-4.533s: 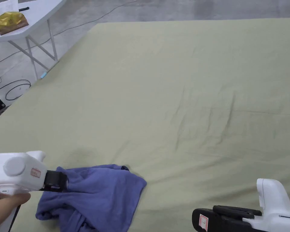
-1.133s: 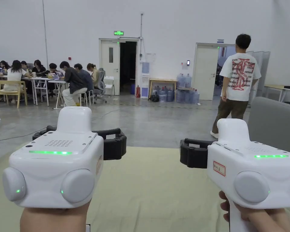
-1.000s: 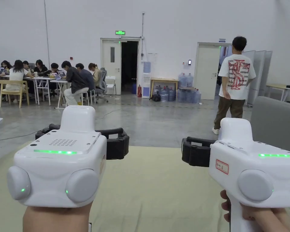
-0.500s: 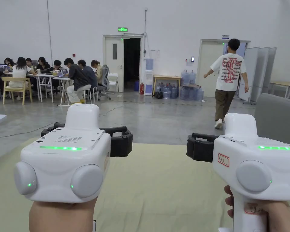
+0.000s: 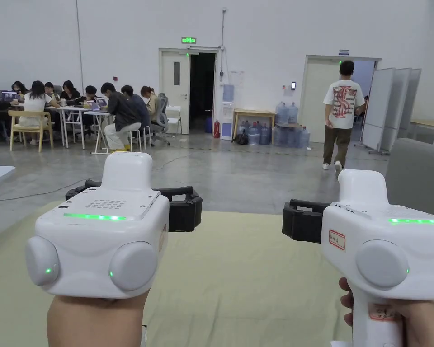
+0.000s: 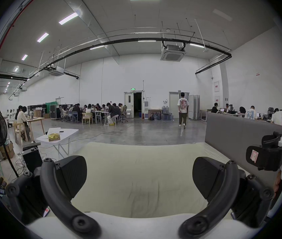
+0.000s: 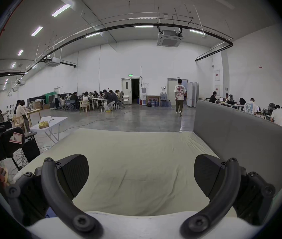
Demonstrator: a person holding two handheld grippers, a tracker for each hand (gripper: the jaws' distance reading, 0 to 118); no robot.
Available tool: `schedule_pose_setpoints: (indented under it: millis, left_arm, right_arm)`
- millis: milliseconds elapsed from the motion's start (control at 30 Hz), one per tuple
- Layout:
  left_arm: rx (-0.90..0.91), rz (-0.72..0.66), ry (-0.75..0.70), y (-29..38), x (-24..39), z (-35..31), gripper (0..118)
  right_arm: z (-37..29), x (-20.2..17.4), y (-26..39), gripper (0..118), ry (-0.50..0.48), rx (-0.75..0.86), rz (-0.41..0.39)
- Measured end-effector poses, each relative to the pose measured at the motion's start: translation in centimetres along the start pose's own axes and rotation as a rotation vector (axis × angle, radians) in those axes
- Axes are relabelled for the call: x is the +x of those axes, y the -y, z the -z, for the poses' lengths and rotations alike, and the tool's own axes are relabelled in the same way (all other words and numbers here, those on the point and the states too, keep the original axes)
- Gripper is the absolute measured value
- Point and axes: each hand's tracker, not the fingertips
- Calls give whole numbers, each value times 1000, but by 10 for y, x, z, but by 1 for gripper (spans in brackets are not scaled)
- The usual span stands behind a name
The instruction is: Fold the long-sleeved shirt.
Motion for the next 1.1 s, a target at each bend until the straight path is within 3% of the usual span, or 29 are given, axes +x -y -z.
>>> schedule_pose_setpoints:
  millis: [867,1100]
  left_arm:
    - [3,-12,-12,-1,-6,0,118]
    - [2,-9,-11,0,-4,1,118]
  right_arm:
    - [2,-1,1,118,-30,-15,38]
    - [-1,-5,1,118,-3,14,-5]
